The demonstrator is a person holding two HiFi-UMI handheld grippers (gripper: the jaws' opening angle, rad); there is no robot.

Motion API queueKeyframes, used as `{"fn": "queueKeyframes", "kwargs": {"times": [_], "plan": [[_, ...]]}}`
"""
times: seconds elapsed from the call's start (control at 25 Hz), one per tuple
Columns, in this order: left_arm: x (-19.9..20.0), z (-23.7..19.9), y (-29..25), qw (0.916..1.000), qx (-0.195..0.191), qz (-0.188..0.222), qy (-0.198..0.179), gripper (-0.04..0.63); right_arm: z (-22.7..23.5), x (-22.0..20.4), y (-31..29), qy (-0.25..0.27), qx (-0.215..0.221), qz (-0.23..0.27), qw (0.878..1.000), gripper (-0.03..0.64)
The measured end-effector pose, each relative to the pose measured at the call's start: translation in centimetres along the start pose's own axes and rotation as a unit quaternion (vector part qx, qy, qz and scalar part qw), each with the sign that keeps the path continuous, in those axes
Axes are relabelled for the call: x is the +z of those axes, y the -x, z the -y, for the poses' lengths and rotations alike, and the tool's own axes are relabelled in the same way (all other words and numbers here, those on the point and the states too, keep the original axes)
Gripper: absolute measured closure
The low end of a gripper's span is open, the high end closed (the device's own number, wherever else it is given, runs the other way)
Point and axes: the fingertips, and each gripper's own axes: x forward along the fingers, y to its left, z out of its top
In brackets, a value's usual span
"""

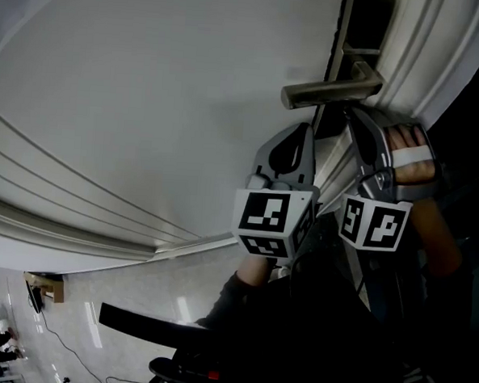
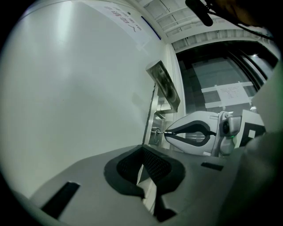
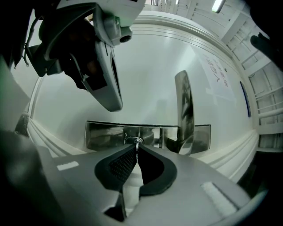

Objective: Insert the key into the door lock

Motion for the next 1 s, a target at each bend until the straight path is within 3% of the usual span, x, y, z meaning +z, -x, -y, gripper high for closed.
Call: {"fn": "queueKeyframes", "kwargs": {"times": [1.0], "plan": [[0.4,0.22,-0.05,1.0,-0.008,-0.002,0.004,0.595,0.03,0.05,-0.04,0.003,-0.003,-0.007,1.0,0.606]]}}
